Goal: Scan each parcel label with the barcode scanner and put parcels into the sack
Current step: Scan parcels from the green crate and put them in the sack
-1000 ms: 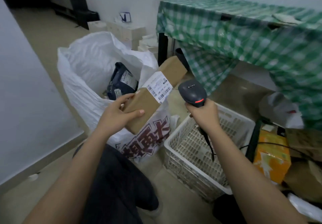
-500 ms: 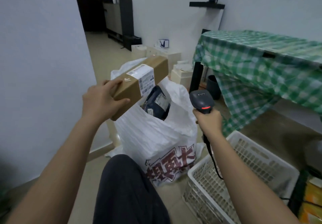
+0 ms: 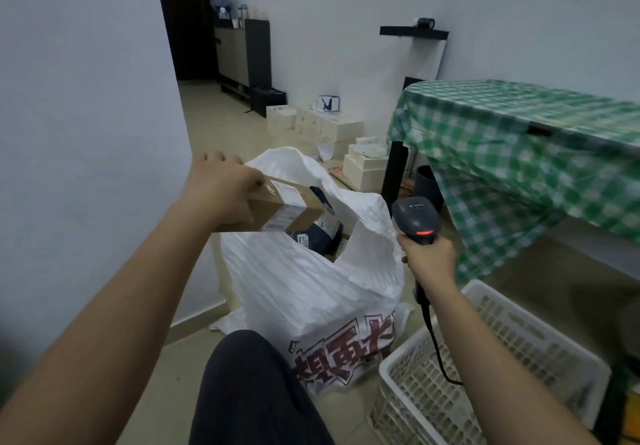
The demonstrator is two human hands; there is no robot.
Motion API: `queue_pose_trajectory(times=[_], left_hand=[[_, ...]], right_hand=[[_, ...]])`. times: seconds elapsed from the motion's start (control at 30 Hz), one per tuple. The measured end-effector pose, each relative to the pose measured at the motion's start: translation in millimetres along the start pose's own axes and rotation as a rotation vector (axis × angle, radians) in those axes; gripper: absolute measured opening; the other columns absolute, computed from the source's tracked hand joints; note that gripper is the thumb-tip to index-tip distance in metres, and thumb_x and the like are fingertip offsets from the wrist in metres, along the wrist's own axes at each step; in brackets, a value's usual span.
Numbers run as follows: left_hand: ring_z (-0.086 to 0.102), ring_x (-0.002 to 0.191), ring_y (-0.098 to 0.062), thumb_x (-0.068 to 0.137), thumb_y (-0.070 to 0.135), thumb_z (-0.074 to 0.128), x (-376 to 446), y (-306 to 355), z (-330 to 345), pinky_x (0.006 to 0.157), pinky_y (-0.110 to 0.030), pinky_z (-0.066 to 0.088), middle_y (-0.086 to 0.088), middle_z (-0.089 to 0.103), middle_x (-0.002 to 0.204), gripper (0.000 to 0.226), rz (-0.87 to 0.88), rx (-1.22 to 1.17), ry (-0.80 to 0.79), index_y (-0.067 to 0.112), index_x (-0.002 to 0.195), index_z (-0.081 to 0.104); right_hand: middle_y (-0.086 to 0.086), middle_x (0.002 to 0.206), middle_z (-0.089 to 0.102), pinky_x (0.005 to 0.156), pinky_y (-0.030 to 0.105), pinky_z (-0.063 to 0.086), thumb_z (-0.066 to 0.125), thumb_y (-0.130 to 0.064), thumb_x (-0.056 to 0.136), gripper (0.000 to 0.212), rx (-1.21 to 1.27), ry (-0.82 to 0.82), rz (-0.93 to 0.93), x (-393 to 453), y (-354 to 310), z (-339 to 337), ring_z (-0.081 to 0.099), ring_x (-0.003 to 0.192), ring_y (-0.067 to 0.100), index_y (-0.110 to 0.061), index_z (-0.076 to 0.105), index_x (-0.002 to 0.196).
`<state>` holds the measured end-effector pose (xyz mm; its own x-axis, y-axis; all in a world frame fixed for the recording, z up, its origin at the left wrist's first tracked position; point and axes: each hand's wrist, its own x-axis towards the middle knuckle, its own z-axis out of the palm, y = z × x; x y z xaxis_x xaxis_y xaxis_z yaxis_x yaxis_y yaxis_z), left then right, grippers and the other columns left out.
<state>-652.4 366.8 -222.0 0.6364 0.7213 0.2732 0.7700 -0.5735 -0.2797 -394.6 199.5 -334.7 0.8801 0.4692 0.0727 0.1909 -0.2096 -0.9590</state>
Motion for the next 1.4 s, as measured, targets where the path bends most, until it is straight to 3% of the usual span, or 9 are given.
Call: queue_pose_trajectory(times=[0.13,0.3,0.47,0.57,0.63,0.77,0.97,1.2,1.4], left_hand=[[0.043,0.116,-0.03,0.074,0.049,0.069,41,35,19,0.095,-0.038,0.031,-0.001,0.05,0.132,0.065,0.113,-0.155,-0.023,0.042,0.134,0.046],[0.041,0.119,-0.032,0.075,0.052,0.068,77,79,69,0.099,-0.044,0.031,-0.002,0.047,0.137,0.066,-0.046,-0.567,0.07,0.04,0.135,0.044],[0.045,0.122,-0.031,0.078,0.05,0.07,107,116,110,0.1,-0.045,0.04,-0.005,0.048,0.138,0.072,-0.013,-0.822,-0.025,0.033,0.141,0.041],[0.006,0.145,-0.04,0.089,0.056,0.055,120,130,135,0.115,-0.055,0.012,-0.018,0.009,0.159,0.08,0.04,-0.653,-0.376,0.033,0.153,0.012],[-0.013,0.145,-0.038,0.092,0.058,0.049,118,135,136,0.116,-0.053,-0.001,-0.016,-0.01,0.16,0.078,0.032,-0.602,-0.425,0.031,0.153,0.008],[0.042,0.13,-0.022,0.091,0.037,0.063,103,146,119,0.097,-0.029,0.035,-0.005,0.044,0.144,0.055,0.028,-1.096,-0.097,0.017,0.14,0.047],[0.056,0.104,-0.008,0.088,0.028,0.069,49,211,77,0.082,-0.014,0.046,0.005,0.057,0.119,0.032,0.132,-1.484,-0.042,0.022,0.117,0.058],[0.057,0.106,-0.014,0.089,0.025,0.067,-20,346,65,0.09,-0.03,0.048,0.002,0.058,0.116,0.035,0.419,-1.483,-0.397,0.014,0.121,0.058],[0.054,0.112,-0.019,0.09,0.031,0.065,-69,474,68,0.097,-0.039,0.047,-0.001,0.055,0.127,0.044,0.626,-1.275,-0.703,0.014,0.128,0.053]], right_hand=[[0.013,0.069,0.068,0.064,0.036,0.049,0.073,-0.019,0.074,0.015,0.009,0.023,0.013,2,4,-6,0.07,0.077,0.035,-0.009,0.064,0.067],[0.02,0.083,0.069,0.067,0.034,0.047,0.073,-0.019,0.079,0.015,0.052,0.052,0.011,8,-2,-18,0.068,0.082,0.037,-0.017,0.06,0.072],[0.013,0.07,0.065,0.058,0.028,0.042,0.073,-0.018,0.08,0.013,0.069,0.085,0.028,19,-2,-24,0.064,0.07,0.028,-0.017,0.062,0.074],[0.011,0.065,0.062,0.054,0.026,0.04,0.073,-0.016,0.08,0.016,0.058,0.092,0.044,25,2,-23,0.059,0.063,0.024,-0.016,0.061,0.071],[0.009,0.061,0.061,0.055,0.027,0.041,0.074,-0.016,0.08,0.016,0.061,0.103,0.066,28,9,-23,0.058,0.06,0.023,-0.015,0.061,0.07],[0.0,0.054,0.059,0.057,0.027,0.042,0.075,-0.014,0.08,0.013,0.046,0.128,0.114,26,30,-34,0.055,0.042,0.002,-0.013,0.064,0.073],[0.007,0.053,0.059,0.049,0.023,0.045,0.073,-0.009,0.083,0.01,0.092,0.191,0.272,-2,76,-82,0.054,0.039,0.006,-0.005,0.066,0.077],[0.006,0.064,0.062,0.044,0.018,0.044,0.072,-0.012,0.086,0.015,0.243,0.395,0.465,-72,136,-181,0.057,0.051,0.012,-0.005,0.065,0.098],[0.008,0.059,0.056,0.04,0.019,0.04,0.069,-0.003,0.085,0.01,0.306,0.679,0.573,-118,185,-275,0.051,0.048,0.016,0.0,0.062,0.091]])
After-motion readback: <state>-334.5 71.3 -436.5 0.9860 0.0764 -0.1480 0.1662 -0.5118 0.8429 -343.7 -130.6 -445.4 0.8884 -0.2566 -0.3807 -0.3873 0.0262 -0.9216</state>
